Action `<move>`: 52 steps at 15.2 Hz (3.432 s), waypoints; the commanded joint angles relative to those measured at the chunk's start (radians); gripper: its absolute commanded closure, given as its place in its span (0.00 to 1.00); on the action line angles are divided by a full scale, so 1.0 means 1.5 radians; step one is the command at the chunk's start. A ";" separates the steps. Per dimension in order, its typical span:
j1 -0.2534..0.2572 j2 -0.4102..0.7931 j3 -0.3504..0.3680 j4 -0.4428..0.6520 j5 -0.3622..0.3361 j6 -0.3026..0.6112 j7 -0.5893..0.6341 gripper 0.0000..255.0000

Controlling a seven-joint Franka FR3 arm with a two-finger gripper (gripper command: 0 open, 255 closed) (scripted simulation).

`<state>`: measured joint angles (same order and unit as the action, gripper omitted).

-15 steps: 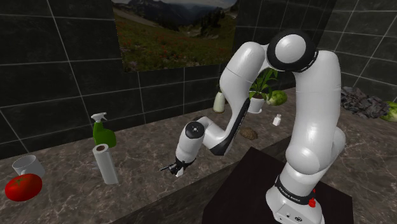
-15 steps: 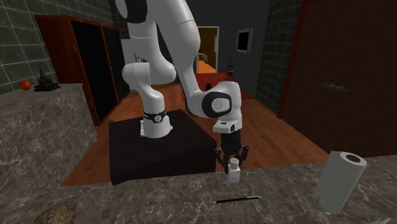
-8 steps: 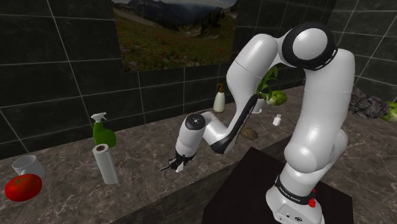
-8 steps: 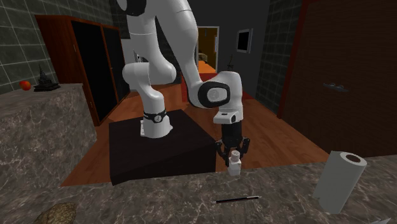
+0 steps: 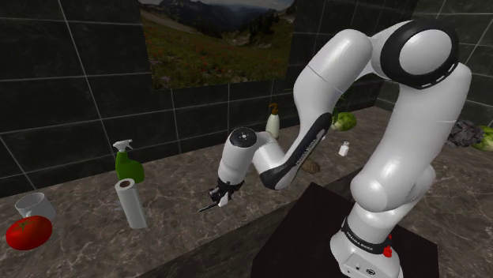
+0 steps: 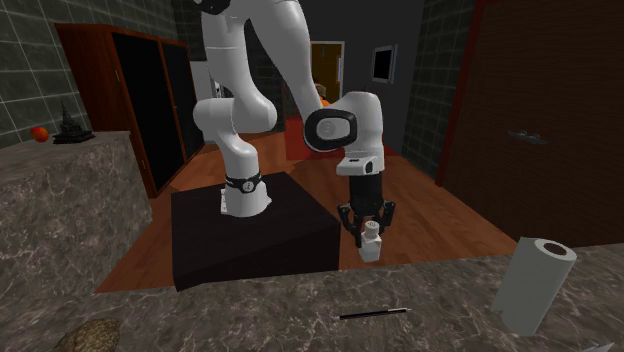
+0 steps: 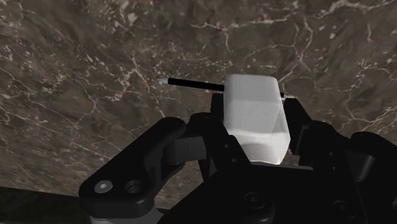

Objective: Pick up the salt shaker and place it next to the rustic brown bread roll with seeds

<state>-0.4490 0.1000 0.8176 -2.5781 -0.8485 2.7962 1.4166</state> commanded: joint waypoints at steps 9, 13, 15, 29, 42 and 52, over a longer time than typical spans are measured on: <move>0.026 -0.150 0.021 -0.028 0.365 -0.024 -0.283 1.00; 0.067 -0.196 -0.022 -0.048 0.449 -0.033 -0.362 1.00; 0.096 -0.231 -0.072 -0.089 0.501 -0.018 -0.429 1.00; 0.164 -0.406 -0.409 -0.292 0.606 0.015 -0.801 1.00; 0.111 -0.380 -0.408 -0.165 0.543 -0.193 -0.846 0.00; 0.078 -0.208 -0.353 0.018 0.438 -0.379 -0.818 0.00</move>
<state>-0.3287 -0.2182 0.2898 -2.5405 -0.1860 2.2122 0.1890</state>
